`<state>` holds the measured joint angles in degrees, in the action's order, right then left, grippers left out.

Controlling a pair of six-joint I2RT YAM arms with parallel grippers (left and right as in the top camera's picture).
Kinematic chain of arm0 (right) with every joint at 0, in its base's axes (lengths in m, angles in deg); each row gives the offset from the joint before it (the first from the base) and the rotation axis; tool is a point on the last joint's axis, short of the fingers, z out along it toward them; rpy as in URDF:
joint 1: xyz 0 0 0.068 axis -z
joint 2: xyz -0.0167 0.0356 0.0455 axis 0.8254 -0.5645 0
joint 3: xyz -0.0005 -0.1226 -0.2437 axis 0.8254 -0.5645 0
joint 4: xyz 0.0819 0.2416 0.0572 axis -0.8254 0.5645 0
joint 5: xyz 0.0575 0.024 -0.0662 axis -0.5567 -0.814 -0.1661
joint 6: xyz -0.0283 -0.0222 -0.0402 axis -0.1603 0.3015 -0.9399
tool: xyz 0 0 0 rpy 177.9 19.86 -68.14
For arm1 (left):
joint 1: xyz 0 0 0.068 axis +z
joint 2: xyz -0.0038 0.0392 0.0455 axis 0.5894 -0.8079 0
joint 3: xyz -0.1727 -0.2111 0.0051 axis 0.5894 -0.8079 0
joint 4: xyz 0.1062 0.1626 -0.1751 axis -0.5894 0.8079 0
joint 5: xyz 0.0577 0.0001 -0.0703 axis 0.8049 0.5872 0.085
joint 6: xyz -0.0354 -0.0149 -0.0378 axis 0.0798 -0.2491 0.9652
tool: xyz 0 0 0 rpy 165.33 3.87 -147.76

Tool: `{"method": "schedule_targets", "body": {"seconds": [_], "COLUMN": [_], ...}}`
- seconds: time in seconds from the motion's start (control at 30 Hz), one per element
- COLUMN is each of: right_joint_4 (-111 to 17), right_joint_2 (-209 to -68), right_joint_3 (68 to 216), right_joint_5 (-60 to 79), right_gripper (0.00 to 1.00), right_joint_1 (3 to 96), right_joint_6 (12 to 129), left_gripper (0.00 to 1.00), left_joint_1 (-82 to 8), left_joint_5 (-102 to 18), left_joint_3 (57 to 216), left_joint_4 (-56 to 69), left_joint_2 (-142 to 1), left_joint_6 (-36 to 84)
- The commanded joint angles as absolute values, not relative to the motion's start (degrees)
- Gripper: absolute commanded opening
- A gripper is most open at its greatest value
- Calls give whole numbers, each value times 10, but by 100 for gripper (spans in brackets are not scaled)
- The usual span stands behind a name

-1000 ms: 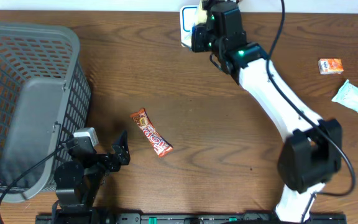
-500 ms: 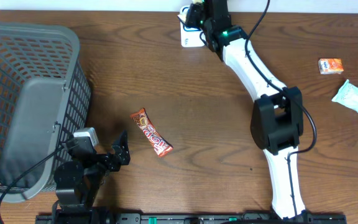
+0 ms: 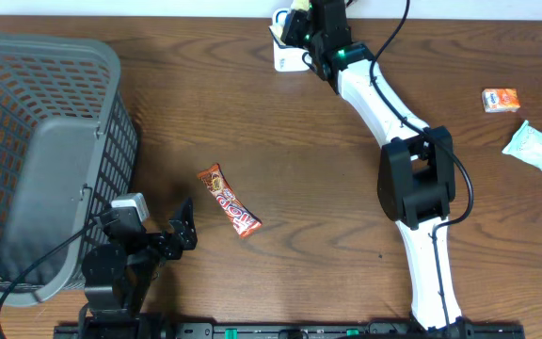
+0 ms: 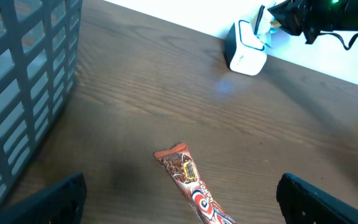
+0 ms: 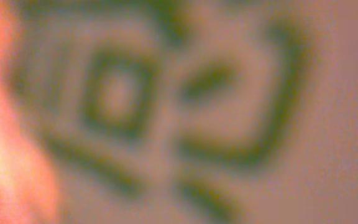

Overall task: Scan the item barcode
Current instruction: 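Carry the snack bag right and drop it by the wipes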

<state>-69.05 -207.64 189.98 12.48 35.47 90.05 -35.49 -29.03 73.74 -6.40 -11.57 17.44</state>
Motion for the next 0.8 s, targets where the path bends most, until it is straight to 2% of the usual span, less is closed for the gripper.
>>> {"method": "schedule_targets", "body": {"seconds": [0.0, 0.1, 0.3, 0.53, 0.63, 0.77], "right_joint_4": [-685, -623, -402, -114, -40, -13], "right_joint_2": [-2068, -2054, -1972, -1891, -1891, -1893], "right_joint_3": [1917, 1932, 1957, 1957, 1956, 1926], "right_joint_5": [125, 141, 211, 278, 332, 389], "right_gripper": [1, 1, 1, 1, 1, 1], "right_joint_1": [353, 361, 412, 505, 550, 604], "right_joint_6": [887, 851, 829, 918, 930, 947], "left_gripper": [98, 98, 98, 98, 98, 98], "left_joint_1": [-356, -356, -356, -356, -356, -356], "left_joint_5": [-287, -287, -287, -287, -287, -287], "left_joint_3": [735, 735, 735, 735, 735, 735], "left_joint_4": [-64, -64, -64, -64, -64, -64], "left_joint_2": [-114, -114, -114, -114, -114, -114], "left_joint_6": [167, 167, 167, 167, 167, 167]}}
